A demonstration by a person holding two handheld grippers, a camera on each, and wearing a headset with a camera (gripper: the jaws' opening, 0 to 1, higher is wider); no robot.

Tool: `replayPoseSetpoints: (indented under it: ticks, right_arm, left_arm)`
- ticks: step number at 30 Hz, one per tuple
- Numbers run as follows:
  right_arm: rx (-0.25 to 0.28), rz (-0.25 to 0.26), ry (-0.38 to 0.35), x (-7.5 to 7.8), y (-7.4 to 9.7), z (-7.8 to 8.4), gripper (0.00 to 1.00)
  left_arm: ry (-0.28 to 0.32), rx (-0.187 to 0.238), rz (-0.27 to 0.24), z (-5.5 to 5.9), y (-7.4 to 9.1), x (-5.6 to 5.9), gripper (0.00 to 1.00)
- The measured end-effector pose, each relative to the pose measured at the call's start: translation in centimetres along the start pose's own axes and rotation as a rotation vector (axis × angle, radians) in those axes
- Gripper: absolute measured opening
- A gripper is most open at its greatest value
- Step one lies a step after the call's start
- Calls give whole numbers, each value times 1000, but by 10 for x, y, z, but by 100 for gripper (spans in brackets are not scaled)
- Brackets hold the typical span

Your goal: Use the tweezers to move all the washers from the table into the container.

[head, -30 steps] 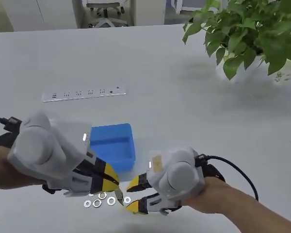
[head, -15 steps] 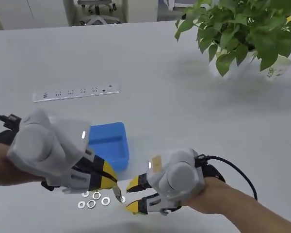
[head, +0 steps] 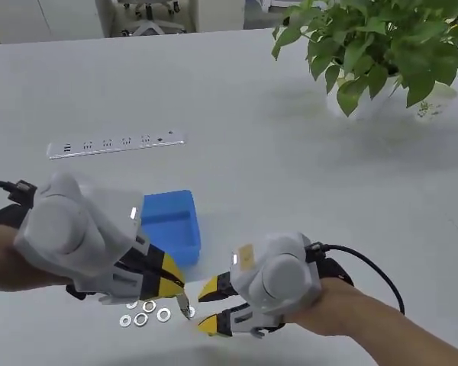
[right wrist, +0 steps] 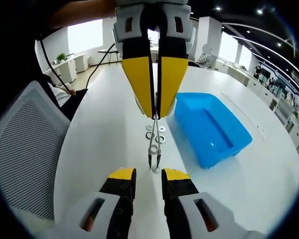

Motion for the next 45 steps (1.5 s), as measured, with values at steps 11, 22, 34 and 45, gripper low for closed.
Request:
replayPoseSetpoints:
  ticks: [11,22,34,45]
  right_arm:
    - [14,-11,14,0,-11,-10,21]
    - [-23,16,47,4,-19,-11,13]
    - [-4,22,7,3,-24,-10,11]
    - [0,29,-32,3,-24,-9,9]
  left_arm:
    - [8,1,5,0,1,0,5]
    - [15,3,1,0,0,-1,5]
    - [22,4,2,3,0,-3,5]
    - [21,5,-1,3,1,-3,5]
Point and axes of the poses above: the centre of the closed fingertips' face, and the gripper's own axes: y roughly backward along the fingers, x roughly to its right, z roughly out of its underside, the point moved 8 cm from there along y, roughly backward along the fingers, and after that the axes turned 13 degrees about -y, right-handed, at the moved point
